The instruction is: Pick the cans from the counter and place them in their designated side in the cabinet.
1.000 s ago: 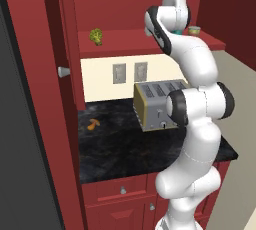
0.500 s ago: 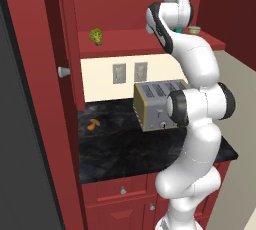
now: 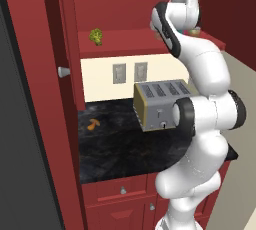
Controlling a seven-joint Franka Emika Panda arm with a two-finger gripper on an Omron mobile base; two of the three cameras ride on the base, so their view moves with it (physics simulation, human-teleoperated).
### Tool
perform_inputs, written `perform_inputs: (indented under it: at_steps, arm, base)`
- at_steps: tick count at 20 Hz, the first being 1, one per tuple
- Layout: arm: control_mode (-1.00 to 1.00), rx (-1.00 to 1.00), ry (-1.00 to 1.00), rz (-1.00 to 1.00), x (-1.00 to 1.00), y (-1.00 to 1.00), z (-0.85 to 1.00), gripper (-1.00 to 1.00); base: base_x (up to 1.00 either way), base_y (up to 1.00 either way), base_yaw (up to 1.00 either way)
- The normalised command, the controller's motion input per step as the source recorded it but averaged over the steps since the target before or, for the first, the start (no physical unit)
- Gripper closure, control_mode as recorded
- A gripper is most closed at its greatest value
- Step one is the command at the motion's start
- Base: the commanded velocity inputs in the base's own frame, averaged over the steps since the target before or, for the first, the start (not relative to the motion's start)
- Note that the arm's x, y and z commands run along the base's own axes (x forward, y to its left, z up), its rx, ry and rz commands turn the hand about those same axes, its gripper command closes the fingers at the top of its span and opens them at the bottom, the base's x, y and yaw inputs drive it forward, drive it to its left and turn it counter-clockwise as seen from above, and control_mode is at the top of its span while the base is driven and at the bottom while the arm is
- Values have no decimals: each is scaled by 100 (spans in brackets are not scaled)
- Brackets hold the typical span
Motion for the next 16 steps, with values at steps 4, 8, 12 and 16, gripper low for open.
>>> perform_inputs:
  at_steps: [4,8,12,16]
  arm:
    - [-100,1,-19,4,-56,0,0,-100]
    - [-100,1,-20,4,-69,0,7,-100]
    - [-100,0,-19,4,-81,1,5,-100]
    - [-100,0,-16,4,-94,5,2,-100]
  base:
    - [0,0,0]
    - [0,0,0]
    - [0,0,0]
    - [0,0,0]
